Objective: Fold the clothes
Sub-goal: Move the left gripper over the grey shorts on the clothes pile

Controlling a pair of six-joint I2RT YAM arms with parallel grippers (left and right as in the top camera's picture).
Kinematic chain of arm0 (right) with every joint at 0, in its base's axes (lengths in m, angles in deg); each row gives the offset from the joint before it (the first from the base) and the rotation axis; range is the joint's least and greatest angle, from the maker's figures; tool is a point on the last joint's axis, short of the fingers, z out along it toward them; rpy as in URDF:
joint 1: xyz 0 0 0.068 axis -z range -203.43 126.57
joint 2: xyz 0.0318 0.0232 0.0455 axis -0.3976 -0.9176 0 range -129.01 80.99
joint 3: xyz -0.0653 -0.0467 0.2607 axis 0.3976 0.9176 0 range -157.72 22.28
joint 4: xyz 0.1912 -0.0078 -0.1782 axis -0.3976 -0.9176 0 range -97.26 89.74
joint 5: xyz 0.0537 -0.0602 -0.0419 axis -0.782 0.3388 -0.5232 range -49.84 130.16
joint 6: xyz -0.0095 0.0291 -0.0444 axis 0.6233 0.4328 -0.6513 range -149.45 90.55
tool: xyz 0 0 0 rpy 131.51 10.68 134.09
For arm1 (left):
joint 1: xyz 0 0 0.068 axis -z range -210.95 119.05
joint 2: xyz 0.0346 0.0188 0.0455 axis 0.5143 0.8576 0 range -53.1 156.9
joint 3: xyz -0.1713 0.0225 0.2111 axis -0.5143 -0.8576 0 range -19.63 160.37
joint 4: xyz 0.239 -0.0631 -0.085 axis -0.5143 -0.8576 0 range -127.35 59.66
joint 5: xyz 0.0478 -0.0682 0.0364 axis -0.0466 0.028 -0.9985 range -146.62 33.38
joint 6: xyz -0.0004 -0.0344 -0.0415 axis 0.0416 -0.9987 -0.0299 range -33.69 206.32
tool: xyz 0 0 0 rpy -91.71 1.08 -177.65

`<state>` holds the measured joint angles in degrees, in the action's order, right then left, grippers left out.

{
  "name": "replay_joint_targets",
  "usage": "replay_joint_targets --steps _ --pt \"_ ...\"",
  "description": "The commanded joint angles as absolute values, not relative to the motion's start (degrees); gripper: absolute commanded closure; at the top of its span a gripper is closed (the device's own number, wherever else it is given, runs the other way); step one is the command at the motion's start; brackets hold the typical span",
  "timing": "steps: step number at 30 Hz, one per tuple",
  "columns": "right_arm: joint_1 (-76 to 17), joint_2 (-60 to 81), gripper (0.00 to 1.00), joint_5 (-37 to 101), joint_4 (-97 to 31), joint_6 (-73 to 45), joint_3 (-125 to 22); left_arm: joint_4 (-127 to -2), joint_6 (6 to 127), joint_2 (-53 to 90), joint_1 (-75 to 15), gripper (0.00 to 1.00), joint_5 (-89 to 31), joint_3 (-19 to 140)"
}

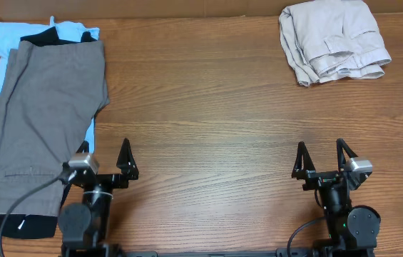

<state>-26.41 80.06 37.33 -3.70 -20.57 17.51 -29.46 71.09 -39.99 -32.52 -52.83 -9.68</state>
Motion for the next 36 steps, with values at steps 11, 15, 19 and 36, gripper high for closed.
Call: replay_joint_targets --steps 11,15,19,36 --pt "-26.08 66.10 0.00 33.70 -4.03 -23.69 5.64 -32.04 75.22 -14.31 -32.95 0.00 -47.98 12.77" --pt "-26.08 57.95 0.00 32.41 -7.90 -23.69 -0.79 -37.70 75.70 -8.50 -32.95 0.00 -47.89 20.29" --pt "-26.08 47.89 0.00 29.98 -13.91 -23.69 -10.47 -44.15 77.58 -2.79 -32.95 0.00 -47.56 27.46" --pt "-26.08 14.80 0.00 23.25 -34.89 -23.45 -42.77 -55.84 82.04 10.21 -32.95 0.00 -41.51 36.68"
